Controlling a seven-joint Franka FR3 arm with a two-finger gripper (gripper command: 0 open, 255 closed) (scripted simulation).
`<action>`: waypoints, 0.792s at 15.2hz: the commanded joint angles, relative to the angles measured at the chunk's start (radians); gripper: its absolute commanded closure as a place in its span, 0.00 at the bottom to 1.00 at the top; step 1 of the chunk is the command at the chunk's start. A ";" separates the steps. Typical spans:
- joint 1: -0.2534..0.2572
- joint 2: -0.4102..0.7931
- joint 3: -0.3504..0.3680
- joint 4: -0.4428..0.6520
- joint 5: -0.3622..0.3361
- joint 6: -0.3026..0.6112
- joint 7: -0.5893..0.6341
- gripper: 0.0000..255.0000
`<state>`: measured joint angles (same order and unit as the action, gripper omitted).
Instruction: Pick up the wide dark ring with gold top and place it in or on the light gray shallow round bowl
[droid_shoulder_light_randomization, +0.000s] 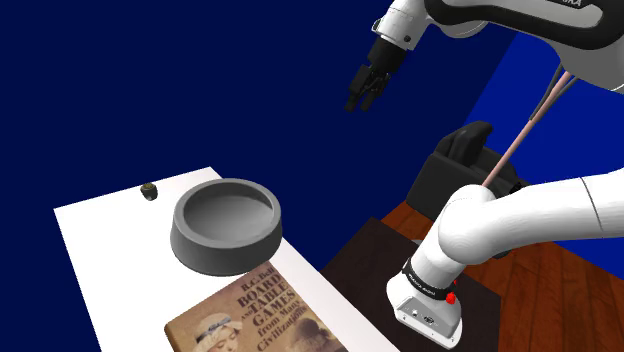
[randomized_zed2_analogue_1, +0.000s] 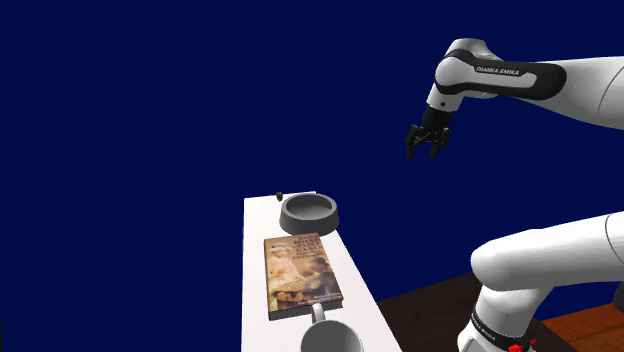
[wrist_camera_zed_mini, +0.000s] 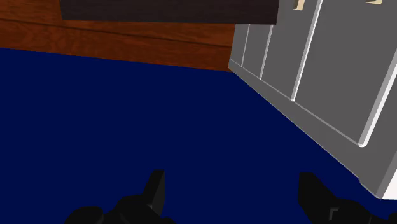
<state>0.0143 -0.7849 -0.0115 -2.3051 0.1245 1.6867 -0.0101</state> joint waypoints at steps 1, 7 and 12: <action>0.000 0.000 0.000 0.000 0.000 0.000 0.000 0.00; 0.032 0.105 0.142 0.053 0.047 0.042 0.148 0.00; 0.048 0.224 0.256 0.131 0.064 0.073 0.273 0.00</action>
<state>0.0599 -0.5845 0.2229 -2.1933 0.1864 1.7576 0.2377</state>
